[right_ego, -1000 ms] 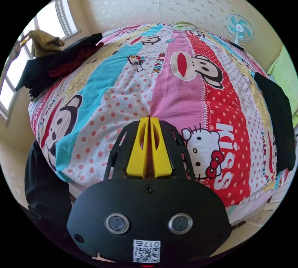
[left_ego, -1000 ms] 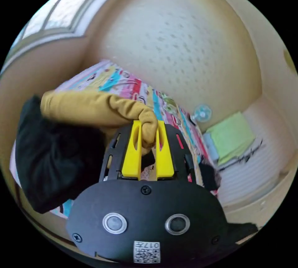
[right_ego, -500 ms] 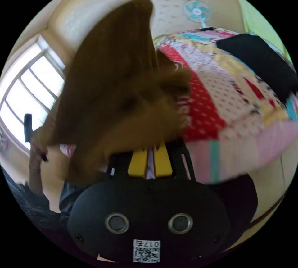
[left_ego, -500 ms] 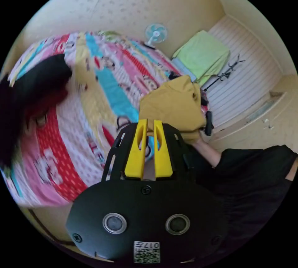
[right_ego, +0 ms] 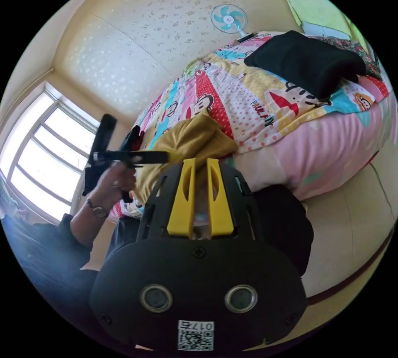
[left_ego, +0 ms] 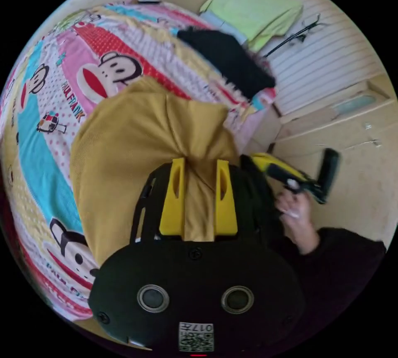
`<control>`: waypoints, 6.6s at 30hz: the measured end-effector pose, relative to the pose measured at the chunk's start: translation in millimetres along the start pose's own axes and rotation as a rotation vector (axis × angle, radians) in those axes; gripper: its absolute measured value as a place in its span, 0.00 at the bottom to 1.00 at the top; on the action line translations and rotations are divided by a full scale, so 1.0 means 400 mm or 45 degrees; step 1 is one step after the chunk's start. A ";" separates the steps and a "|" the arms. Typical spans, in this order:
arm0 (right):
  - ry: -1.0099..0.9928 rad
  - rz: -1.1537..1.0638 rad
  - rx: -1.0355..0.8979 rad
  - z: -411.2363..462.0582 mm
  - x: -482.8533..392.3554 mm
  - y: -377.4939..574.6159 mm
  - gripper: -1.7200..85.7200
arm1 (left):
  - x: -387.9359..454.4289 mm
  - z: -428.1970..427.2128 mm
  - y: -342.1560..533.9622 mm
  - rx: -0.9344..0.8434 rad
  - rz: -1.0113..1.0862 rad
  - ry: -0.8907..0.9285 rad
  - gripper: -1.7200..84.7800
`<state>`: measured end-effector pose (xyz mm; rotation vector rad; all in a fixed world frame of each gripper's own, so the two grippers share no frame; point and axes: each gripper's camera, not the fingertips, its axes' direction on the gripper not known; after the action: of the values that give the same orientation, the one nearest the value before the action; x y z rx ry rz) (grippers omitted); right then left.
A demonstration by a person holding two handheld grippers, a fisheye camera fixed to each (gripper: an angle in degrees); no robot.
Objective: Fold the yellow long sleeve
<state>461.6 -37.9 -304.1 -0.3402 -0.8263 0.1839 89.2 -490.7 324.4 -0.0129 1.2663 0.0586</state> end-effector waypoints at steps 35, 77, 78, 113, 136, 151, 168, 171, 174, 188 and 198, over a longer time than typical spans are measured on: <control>-0.577 -0.747 -0.802 0.088 -0.369 -0.008 0.06 | -0.585 -0.416 0.246 0.299 -0.505 -0.157 0.15; -1.098 -0.836 -0.071 -0.163 -0.675 -0.233 0.25 | 0.370 -1.135 0.748 0.921 1.107 0.951 0.06; -1.061 -0.796 -0.039 -0.154 -0.669 -0.236 0.25 | 0.387 -1.134 0.767 0.915 1.110 0.930 0.06; 0.065 -0.897 0.309 -0.268 -1.040 -1.127 0.09 | -0.076 -1.124 0.612 1.120 0.089 -0.356 0.03; 0.250 0.012 -0.340 -0.038 -0.198 -0.435 0.07 | -0.363 -0.395 0.694 0.305 -0.400 -0.323 0.03; -0.013 -0.023 -0.205 -0.133 -0.123 -0.472 0.17 | -0.546 -0.533 0.823 0.714 -0.689 0.244 0.16; 0.019 -0.118 -0.596 -0.277 -0.215 -0.311 0.05 | -0.381 -0.425 0.753 0.174 -0.402 0.607 0.06; 0.145 0.050 -0.622 -0.299 -0.128 -0.248 0.05 | -0.418 -0.396 0.801 0.137 -0.515 0.515 0.10; -0.033 0.128 -0.467 -0.353 -0.098 -0.218 0.05 | -0.556 -0.528 0.859 0.302 -0.707 0.212 0.14; -0.133 0.112 -0.301 -0.333 -0.171 -0.227 0.05 | -1.060 -0.740 0.785 0.146 -0.860 -0.568 0.15; -0.077 0.065 -0.295 -0.295 -0.206 -0.252 0.03 | -1.176 -1.122 1.165 0.756 -0.895 0.622 0.06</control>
<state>497.6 -182.0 -398.0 -0.5759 -0.9015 0.1469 -502.7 -61.6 648.9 0.0426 1.6580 -0.9755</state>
